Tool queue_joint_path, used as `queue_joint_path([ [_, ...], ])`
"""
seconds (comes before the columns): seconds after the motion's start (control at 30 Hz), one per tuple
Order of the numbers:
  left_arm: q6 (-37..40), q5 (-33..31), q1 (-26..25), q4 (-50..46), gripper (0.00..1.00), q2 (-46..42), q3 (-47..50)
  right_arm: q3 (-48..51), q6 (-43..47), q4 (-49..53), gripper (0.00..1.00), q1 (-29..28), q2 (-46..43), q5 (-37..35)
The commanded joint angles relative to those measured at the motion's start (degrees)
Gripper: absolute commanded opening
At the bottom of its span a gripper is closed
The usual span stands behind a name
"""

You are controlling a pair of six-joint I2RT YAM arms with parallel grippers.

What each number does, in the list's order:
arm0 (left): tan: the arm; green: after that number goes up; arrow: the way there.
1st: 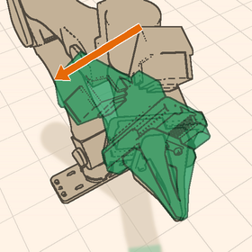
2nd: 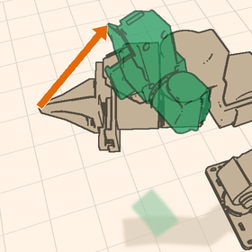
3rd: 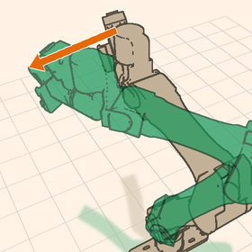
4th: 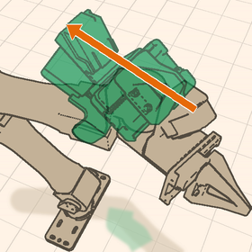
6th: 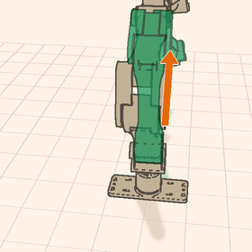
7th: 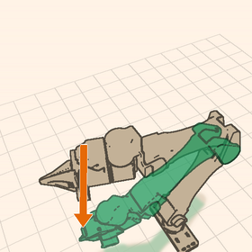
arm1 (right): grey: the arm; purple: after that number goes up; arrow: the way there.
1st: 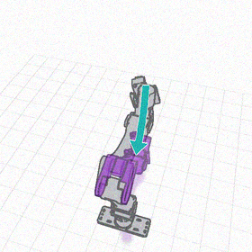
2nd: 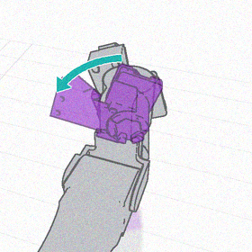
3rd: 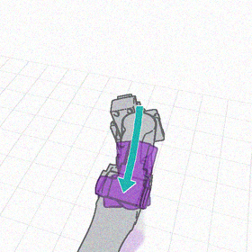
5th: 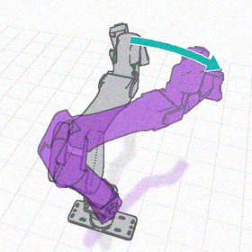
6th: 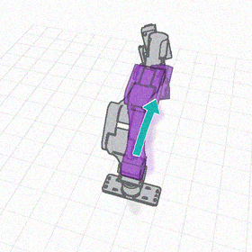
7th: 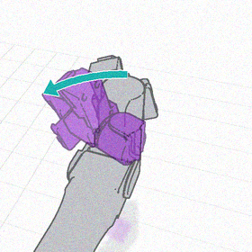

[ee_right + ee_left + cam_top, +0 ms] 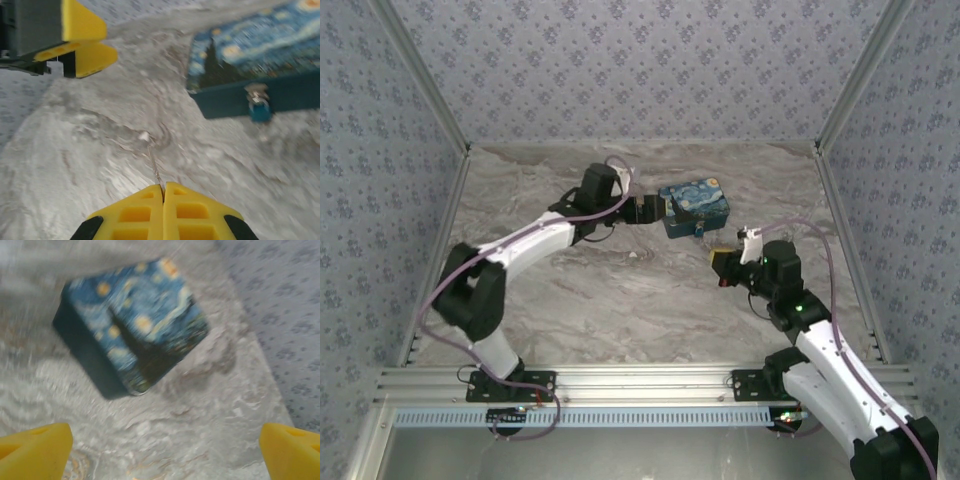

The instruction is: Unlock the padlock with the key

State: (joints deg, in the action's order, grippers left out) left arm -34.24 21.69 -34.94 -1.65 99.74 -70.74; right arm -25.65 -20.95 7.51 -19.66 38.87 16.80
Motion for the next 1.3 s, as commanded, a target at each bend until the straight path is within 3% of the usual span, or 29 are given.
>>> queue_joint_path([
  [0.0,-6.25,1.92,-0.62,0.3,0.99,4.26,-3.66,2.13,-2.85,4.7,0.0,-0.24,-2.81,-5.34],
  [0.3,-8.31,2.63,-1.35,-1.07,0.97,13.41,-10.14,3.73,-4.98,4.29,0.0,-0.16,-4.24,-6.27],
  [0.7,-5.65,1.96,-1.12,-5.29,0.86,22.06,-16.37,4.31,-6.29,3.89,0.0,-0.24,-4.24,-6.7],
  [1.27,-1.09,-2.26,3.5,-6.9,0.81,14.61,-0.51,3.85,-6.03,4.55,0.0,-0.04,-4.24,-7.48],
])
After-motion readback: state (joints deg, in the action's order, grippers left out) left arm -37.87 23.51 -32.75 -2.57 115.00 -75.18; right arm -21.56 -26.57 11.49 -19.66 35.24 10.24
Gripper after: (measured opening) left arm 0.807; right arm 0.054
